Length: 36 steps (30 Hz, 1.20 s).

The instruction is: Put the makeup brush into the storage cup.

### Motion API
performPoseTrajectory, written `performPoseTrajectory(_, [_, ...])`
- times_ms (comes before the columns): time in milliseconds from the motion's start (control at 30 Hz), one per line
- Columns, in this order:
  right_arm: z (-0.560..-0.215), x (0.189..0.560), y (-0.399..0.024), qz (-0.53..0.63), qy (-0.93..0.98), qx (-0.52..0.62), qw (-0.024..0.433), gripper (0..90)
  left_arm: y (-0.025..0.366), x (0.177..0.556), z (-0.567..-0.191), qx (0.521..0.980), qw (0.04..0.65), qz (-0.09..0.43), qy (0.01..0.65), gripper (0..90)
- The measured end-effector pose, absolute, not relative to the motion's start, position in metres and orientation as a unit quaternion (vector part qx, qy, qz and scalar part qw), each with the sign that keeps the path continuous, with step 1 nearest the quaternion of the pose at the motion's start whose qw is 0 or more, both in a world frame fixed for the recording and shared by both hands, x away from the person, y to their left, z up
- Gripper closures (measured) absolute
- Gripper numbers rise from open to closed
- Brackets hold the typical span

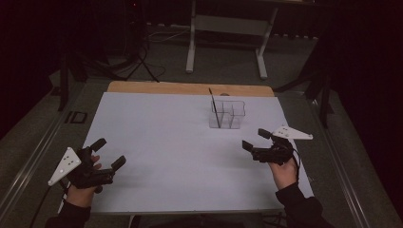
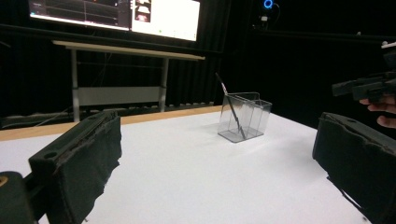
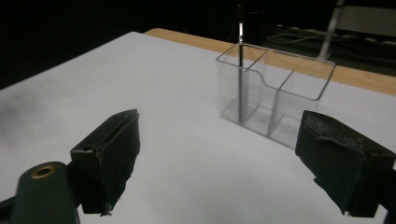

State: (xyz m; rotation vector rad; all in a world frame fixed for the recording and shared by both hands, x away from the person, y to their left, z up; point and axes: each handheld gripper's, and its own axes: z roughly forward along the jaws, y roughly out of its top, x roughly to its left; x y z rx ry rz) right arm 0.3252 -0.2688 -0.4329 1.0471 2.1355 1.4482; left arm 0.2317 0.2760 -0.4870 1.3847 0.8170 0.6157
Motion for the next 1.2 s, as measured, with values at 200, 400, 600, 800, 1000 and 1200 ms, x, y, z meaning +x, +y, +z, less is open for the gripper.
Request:
performPoseTrajectory(200, [-0.435, 0.306, -0.279, 0.518, 0.748, 0.376, 0.174, 13.6, 0.277, 0.232, -0.487, 0.610, 0.652, 0.271, 0.360, 1.8])
performPoseTrajectory(400, [-0.439, 0.293, -0.285, 0.515, 0.747, 0.380, 0.178, 13.6, 0.276, 0.232, -0.487, 0.610, 0.652, 0.270, 0.359, 1.8])
performPoseTrajectory(600, [-0.444, 0.285, -0.290, 0.515, 0.745, 0.384, 0.180, 13.7, 0.277, 0.232, -0.488, 0.610, 0.653, 0.269, 0.359, 1.8])
performPoseTrajectory(800, [-0.452, 0.282, -0.295, 0.500, 0.751, 0.389, 0.187, 13.8, 0.276, 0.233, -0.488, 0.611, 0.652, 0.268, 0.359, 1.8])
performPoseTrajectory(1000, [-0.461, 0.287, -0.297, 0.482, 0.757, 0.396, 0.195, 13.8, 0.274, 0.234, -0.489, 0.616, 0.649, 0.267, 0.358, 1.8])
performPoseTrajectory(1200, [-0.464, 0.289, -0.297, 0.475, 0.760, 0.399, 0.195, 13.9, 0.274, 0.234, -0.490, 0.618, 0.648, 0.265, 0.358, 1.8])
